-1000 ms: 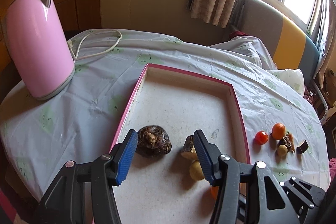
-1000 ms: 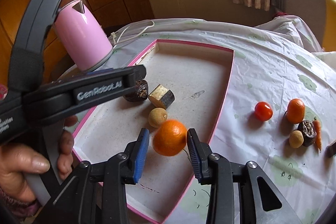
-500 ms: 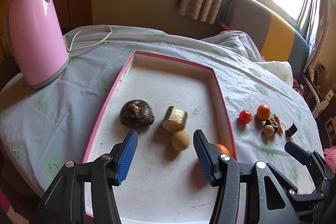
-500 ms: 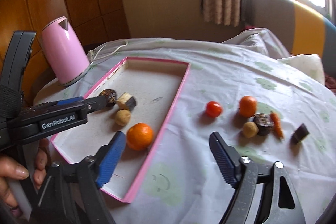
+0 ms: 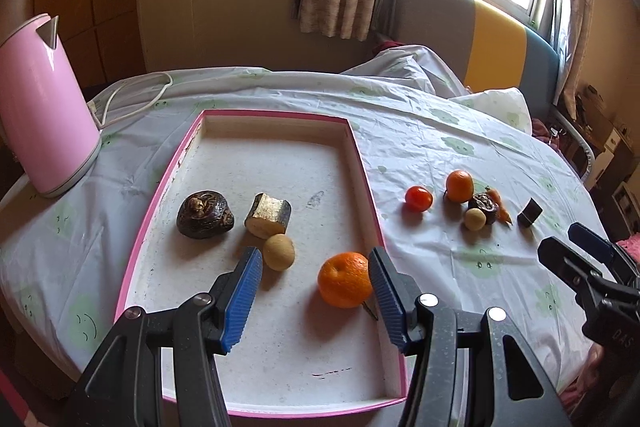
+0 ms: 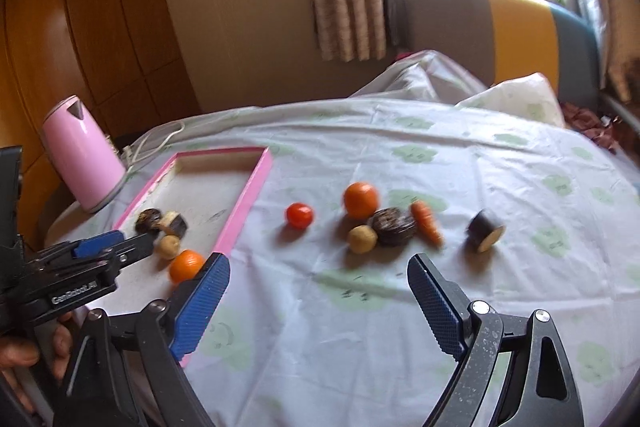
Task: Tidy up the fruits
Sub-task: 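Release the orange in the tray and withdraw both grippers, then grasp the cherry tomato with the left gripper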
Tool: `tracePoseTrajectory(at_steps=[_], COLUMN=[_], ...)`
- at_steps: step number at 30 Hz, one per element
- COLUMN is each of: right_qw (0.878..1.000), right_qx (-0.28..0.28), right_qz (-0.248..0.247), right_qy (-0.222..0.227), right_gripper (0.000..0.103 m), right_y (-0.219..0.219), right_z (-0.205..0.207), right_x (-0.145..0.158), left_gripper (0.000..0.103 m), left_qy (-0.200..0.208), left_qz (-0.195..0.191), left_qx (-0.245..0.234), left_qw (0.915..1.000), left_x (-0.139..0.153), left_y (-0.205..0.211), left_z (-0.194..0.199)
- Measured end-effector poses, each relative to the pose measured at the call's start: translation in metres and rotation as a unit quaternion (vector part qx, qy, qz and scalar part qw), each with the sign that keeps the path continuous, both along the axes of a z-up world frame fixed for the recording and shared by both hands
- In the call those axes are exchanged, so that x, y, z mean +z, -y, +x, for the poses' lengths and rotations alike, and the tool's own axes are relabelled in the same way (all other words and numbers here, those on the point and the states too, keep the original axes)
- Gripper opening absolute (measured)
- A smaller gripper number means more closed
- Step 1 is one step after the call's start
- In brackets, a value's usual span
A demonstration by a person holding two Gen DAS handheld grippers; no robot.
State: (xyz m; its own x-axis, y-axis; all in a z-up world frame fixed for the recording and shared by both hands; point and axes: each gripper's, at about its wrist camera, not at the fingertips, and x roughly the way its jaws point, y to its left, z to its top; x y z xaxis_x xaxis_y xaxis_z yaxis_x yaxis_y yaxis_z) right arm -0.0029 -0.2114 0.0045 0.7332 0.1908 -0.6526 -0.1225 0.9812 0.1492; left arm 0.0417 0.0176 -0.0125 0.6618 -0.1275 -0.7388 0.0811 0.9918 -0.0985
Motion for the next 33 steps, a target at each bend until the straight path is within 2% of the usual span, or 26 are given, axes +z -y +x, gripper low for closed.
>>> tracePoseTrajectory(at_steps=[4,7,10,15,22,25,33], right_qw=[0.998,0.997,0.998,0.996,0.995,0.995,0.995], right_qx=[-0.019,-0.045,-0.052,-0.057,-0.075,-0.074,-0.073], right_qz=[0.030,0.047,0.030,0.011,0.006,0.005,-0.001], right_qy=[-0.050,-0.041,-0.036,-0.072,-0.061,-0.065,-0.068], right_gripper=[0.091,0.091,0.091,0.091,0.091,0.091,0.085], right_y=[0.022,0.036,0.042,0.051,0.060,0.061,0.061], right_z=[0.009,0.002,-0.001,0.004,-0.003,-0.001,-0.001], right_x=[-0.013,-0.019,-0.021,-0.036,-0.036,-0.038,-0.044], left_gripper=[0.056,0.056,0.056,0.056,0.056,0.051,0.047], left_qy=[-0.004,-0.007,-0.003,-0.002,-0.020,-0.022,-0.046], left_qz=[0.003,0.009,0.007,0.007,-0.003,0.007,-0.019], left_qx=[-0.013,-0.026,-0.039,-0.066,-0.091,-0.109,-0.134], left_qw=[0.9999,0.9996,0.9992,0.9978,0.9957,0.9938,0.9898], left_x=[-0.001,-0.002,-0.001,0.002,-0.001,-0.002,-0.004], left_y=[0.009,0.018,0.026,0.042,0.058,0.068,0.082], left_z=[-0.004,-0.006,-0.007,-0.007,0.001,0.007,0.040])
